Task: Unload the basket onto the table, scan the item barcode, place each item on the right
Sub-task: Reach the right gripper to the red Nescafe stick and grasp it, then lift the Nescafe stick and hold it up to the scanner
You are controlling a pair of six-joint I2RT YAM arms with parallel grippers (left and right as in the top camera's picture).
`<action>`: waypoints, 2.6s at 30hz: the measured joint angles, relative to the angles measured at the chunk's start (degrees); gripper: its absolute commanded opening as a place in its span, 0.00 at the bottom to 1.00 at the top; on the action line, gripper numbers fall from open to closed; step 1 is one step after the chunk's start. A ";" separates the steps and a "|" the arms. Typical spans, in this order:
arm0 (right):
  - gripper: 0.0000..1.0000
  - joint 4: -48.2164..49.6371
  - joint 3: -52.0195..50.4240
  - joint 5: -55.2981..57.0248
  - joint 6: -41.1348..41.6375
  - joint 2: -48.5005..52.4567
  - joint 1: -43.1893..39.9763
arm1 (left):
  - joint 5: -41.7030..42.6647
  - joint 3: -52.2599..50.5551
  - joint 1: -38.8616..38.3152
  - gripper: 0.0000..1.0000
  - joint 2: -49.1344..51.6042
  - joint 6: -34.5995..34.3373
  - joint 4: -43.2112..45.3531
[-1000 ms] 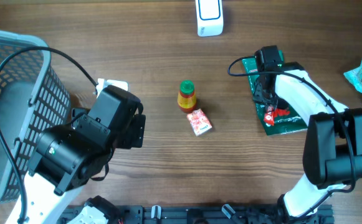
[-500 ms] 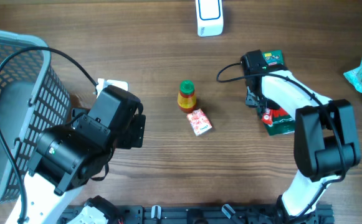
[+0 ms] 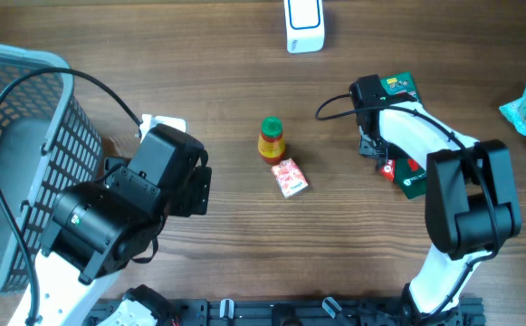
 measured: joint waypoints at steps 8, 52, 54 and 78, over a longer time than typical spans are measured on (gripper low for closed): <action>0.05 0.81 3.17 -29.16 -12.15 -1.55 -0.74 | 0.00 0.00 0.00 1.00 0.00 0.00 -0.02; 0.04 8.24 3.17 -114.95 -128.63 -13.18 0.24 | 0.00 0.00 0.00 1.00 0.00 0.00 0.02; 0.04 16.65 3.13 -114.95 -129.68 -13.18 0.24 | 0.02 0.00 0.00 1.00 0.00 0.00 -0.04; 0.04 -21.84 3.76 -114.97 -131.43 -28.28 -6.80 | 0.00 0.00 0.00 1.00 0.00 0.00 -0.02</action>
